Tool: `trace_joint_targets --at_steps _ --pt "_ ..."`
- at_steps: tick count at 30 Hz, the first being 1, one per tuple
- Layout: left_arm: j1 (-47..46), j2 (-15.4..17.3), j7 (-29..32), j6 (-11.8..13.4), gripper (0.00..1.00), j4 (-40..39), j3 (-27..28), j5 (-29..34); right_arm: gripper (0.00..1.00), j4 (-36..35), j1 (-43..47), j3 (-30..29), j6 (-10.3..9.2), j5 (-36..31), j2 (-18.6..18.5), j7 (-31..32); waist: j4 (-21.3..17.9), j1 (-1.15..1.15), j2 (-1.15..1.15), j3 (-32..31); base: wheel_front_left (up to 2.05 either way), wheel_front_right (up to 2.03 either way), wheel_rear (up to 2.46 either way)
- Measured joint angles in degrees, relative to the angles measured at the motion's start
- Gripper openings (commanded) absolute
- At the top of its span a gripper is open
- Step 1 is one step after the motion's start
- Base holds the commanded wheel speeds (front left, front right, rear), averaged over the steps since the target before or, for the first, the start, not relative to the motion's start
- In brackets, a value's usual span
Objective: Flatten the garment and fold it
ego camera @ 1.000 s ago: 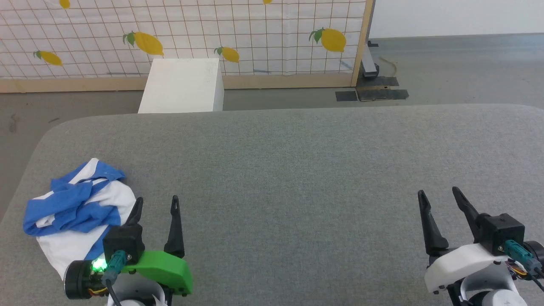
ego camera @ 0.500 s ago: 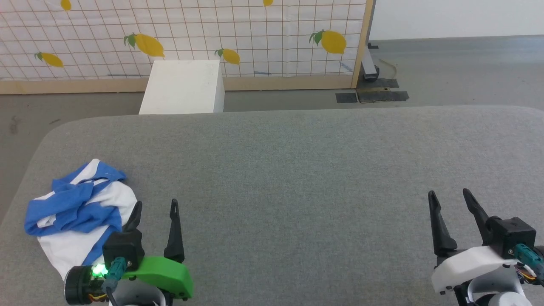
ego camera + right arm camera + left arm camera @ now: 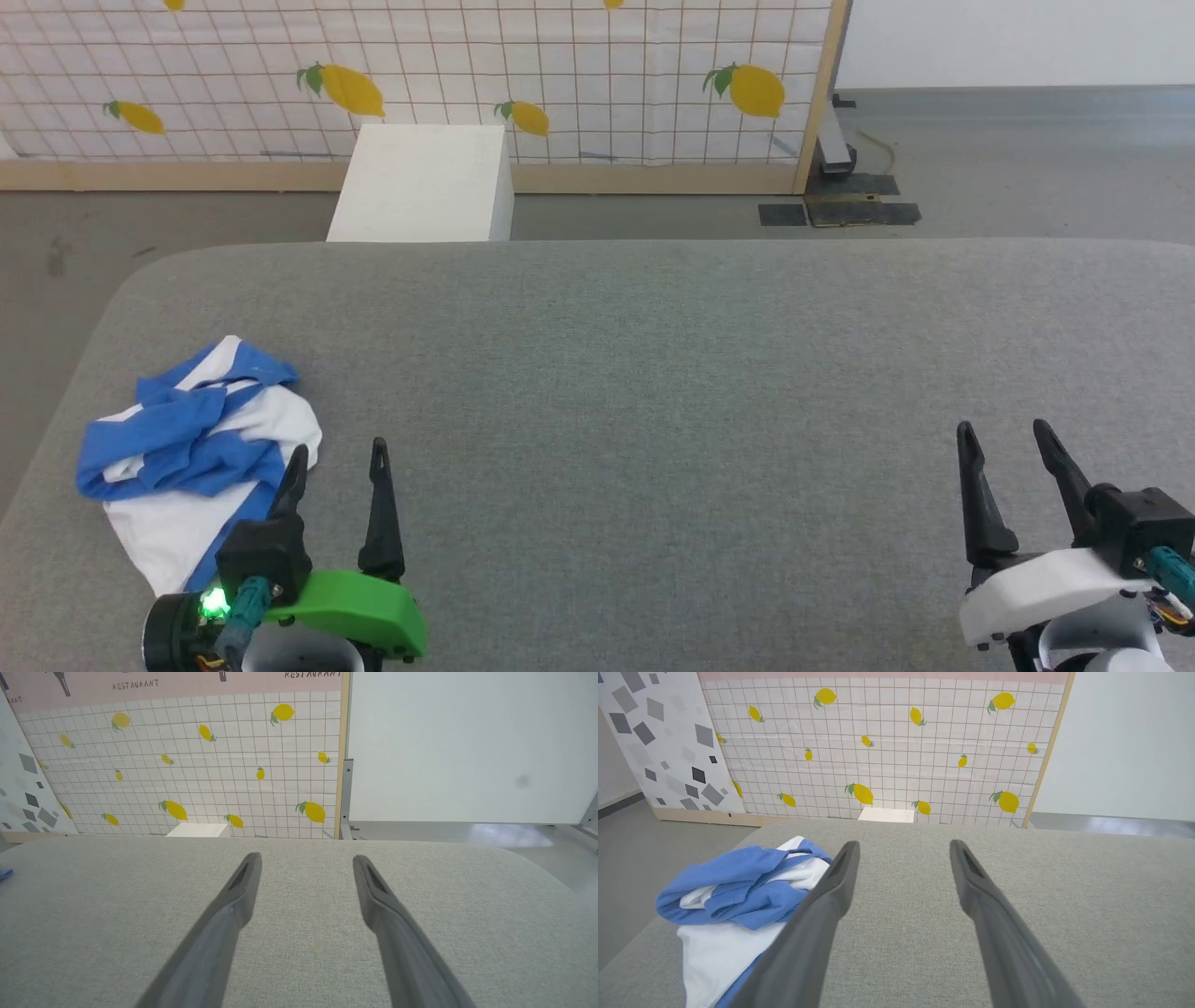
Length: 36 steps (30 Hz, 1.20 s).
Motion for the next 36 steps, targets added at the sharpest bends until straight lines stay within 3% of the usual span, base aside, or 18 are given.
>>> trace_joint_targets --at_steps 36 --pt "3.8 0.0 -4.3 2.6 1.00 -1.0 0.3 -4.3 1.00 3.8 1.7 1.1 0.00 2.3 0.0 -4.3 14.2 0.00 0.00 -1.5 0.00 0.00 0.00"
